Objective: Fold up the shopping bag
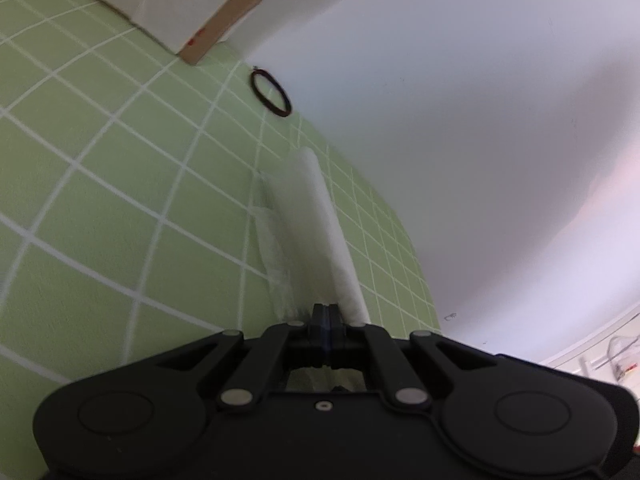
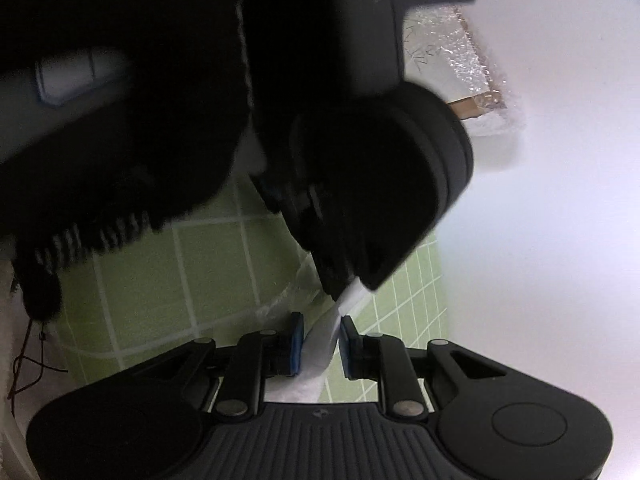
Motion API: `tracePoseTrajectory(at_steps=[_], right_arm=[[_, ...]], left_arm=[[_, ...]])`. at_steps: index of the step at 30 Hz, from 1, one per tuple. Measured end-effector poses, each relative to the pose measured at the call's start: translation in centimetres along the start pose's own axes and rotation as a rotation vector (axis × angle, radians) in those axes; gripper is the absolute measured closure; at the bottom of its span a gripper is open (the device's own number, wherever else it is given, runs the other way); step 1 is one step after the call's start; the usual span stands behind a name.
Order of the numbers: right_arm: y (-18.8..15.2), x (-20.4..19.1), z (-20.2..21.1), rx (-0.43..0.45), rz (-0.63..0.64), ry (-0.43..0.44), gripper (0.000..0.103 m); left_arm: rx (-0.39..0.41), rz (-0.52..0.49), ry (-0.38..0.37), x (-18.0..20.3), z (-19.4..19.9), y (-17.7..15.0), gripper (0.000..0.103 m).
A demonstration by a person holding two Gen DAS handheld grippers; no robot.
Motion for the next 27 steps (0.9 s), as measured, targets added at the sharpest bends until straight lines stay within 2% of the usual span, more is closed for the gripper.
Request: tracePoseTrajectory(at_steps=[3,4,7,9,15,16,21,23,25,27], right_arm=[[0.2,-0.2,0.0,-0.021,0.038,-0.013,0.082],[0.3,-0.3,-0.1,-0.028,0.052,-0.02,0.082],[0.5,-1.0,-0.1,-0.042,0.108,-0.067,0.082],[0.5,-1.2,-0.1,-0.045,0.125,-0.082,0.082],[0.0,-0.3,-0.2,-0.027,0.048,-0.025,0.084],[0.0,-0.1,-0.3,-0.023,0.031,-0.01,0.084],[-0.8,1.6,-0.3,0.014,-0.103,0.096,0.084],[-1.3,2.3,0.0,0.039,-0.171,0.158,0.08],[-2.1,3.1,1.0,0.086,-0.241,0.253,0.074],[-3.3,4.2,2.2,0.145,-0.339,0.375,0.075]], left_arm=[[0.072,-0.005,-0.005,-0.2,1.8,1.7,0.103],[0.08,-0.009,-0.034,0.0,2.4,1.8,0.103],[0.066,-0.061,-0.051,1.1,2.4,1.8,0.103],[0.041,-0.104,-0.012,1.8,1.8,1.3,0.103],[0.034,-0.067,-0.01,0.7,0.1,1.0,0.101],[0.035,-0.077,-0.004,0.5,-0.8,1.7,0.101],[0.043,-0.079,0.004,-0.2,-1.0,1.2,0.101],[0.041,-0.083,0.005,-0.3,-1.2,1.3,0.101],[0.039,-0.082,0.005,-0.7,-1.6,1.6,0.101],[0.037,-0.069,-0.006,-1.3,-2.2,2.5,0.101]])
Point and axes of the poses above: each gripper's, at about its wrist camera, not at the fingertips, and z roughly against the way its jaws point, x to its right, y to its top, the point moved 7 cm from there along -z, roughly the way its jaws point, and after that the axes turned 15 degrees about -x, right-handed, at the moved point
